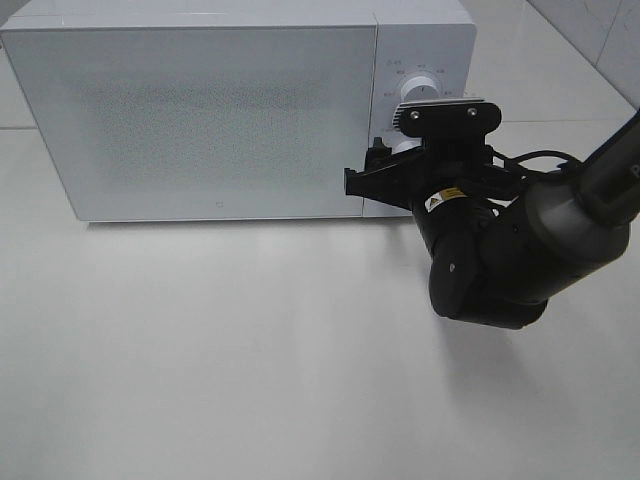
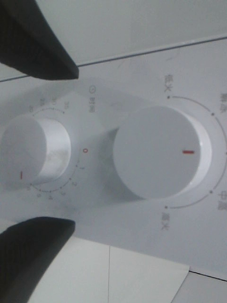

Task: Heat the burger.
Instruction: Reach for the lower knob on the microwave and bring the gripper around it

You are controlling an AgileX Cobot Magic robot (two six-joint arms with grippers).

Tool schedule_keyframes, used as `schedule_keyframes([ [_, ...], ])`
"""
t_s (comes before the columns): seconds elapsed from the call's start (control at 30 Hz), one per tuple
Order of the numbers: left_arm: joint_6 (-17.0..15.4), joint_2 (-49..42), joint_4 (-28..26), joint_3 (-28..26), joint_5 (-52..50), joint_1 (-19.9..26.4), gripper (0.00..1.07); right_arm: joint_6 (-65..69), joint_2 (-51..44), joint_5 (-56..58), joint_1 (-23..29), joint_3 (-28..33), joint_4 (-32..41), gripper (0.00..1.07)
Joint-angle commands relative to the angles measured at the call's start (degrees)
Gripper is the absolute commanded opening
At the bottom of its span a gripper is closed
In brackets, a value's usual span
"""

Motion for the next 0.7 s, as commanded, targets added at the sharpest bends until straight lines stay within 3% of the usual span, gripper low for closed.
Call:
schedule_keyframes([
  [0.03,0.06,-0.34,-0.34,0.17,-0.57,0.11,0.98,0.34,0.23,-1.32,-0.11,-1.03,-0.69,0.76],
  [0.7,0.06,-0.34,-0.34,0.17,-0.57,0.11,0.98,1.83,2.81,-0.11,-0.34,-2.12,-0.97,0.76],
])
